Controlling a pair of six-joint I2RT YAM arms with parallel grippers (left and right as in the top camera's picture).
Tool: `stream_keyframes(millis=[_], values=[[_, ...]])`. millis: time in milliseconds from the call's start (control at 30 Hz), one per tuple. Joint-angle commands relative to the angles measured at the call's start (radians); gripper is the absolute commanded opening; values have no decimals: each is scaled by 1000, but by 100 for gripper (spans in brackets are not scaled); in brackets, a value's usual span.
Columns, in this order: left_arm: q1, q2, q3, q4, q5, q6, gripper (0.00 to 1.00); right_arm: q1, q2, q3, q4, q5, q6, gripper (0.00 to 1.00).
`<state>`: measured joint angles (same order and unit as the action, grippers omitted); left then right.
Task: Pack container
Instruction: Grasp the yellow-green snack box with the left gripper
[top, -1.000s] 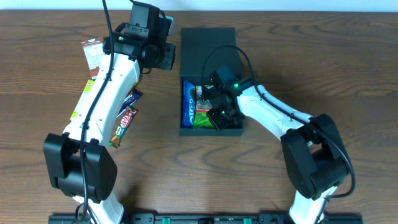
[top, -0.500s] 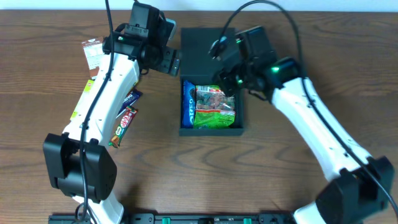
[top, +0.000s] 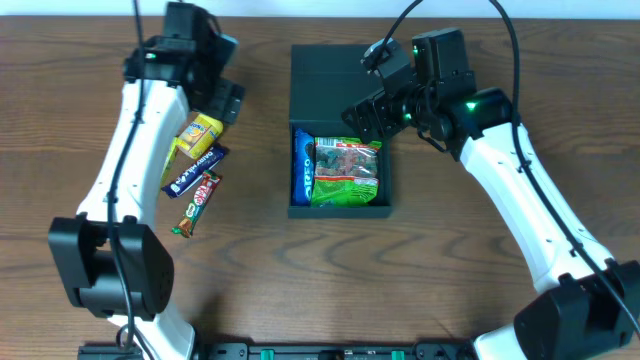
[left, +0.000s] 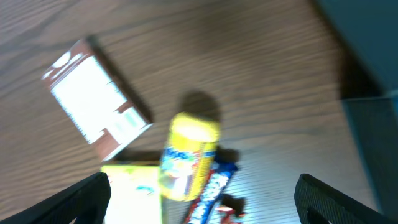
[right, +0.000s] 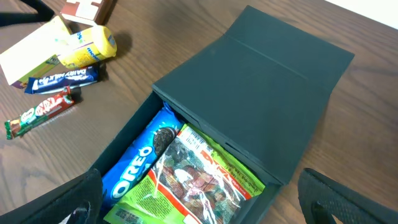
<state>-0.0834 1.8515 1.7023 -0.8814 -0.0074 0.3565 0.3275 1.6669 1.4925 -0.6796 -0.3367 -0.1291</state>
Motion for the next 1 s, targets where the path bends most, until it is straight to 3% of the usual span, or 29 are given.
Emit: stream_keyframes(millis=[0,233,500,833,967], values=[[54,-8,-18,4,-9,26,95,-6,-19,13,8,-11,-7,99],[148,-8,-116,31,-2,16,95,-6,-19,13,18,-11,-7,99],[227,-8,-197,151,-77,-215,96,-6,-19,13,30,-11,-6,99],[265,-8,-230,53,-77,-58,95,-6,-19,13,29,-11,28,99],[286,-8,-249,39,-24,-53,95,-6,-19,13,32,-11,28,99]])
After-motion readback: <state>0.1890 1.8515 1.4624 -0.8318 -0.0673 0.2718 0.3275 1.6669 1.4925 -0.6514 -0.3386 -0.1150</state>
